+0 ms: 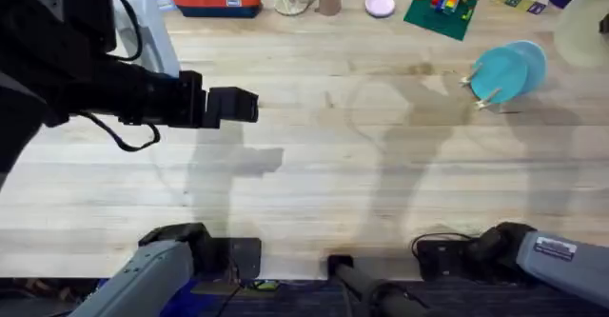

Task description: Pick up the plates from the table one by one and place each into a slot on the dish rack.

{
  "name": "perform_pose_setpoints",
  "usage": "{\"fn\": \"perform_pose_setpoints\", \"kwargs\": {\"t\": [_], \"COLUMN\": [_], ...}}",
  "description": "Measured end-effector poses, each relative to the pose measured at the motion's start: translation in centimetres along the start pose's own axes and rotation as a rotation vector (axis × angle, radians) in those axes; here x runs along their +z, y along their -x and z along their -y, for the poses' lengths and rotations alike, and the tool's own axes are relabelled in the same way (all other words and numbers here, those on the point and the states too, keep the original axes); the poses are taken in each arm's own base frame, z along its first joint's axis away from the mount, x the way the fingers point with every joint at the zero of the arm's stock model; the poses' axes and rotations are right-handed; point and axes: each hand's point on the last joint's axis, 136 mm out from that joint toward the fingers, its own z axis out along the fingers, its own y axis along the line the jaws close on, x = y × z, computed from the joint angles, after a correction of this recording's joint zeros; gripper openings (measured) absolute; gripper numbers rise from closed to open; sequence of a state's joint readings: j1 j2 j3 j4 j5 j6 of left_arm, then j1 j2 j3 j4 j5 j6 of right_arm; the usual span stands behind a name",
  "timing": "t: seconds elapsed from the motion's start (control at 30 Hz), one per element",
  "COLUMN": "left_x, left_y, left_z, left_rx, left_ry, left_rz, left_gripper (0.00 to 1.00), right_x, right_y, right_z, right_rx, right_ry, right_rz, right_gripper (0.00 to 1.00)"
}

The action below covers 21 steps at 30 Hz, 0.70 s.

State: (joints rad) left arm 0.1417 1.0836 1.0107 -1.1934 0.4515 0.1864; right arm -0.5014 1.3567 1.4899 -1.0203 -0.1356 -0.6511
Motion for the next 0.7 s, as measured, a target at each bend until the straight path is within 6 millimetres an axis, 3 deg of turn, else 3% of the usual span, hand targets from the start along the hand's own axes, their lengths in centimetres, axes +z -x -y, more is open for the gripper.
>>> {"fn": "perform_pose_setpoints", "kwargs": {"t": [0.5, 0.7], "left_x": [0.0, 0.0], "left_y": [0.0, 0.0], "left_z": [0.0, 0.0], "left_rx": [0.000, 0.000], "left_ry": [0.000, 0.000], "left_rz": [0.000, 0.000], "left_gripper": [0.995, 0.993], "right_x": [0.0, 1.3], "right_y": [0.8, 0.5], "right_z": [0.1, 0.1], "right_rx": [0.008, 0.016], "right_ry": [0.027, 0.054], "right_rz": [0.053, 0.026], "right_gripper": [0.029, 0.027]}}
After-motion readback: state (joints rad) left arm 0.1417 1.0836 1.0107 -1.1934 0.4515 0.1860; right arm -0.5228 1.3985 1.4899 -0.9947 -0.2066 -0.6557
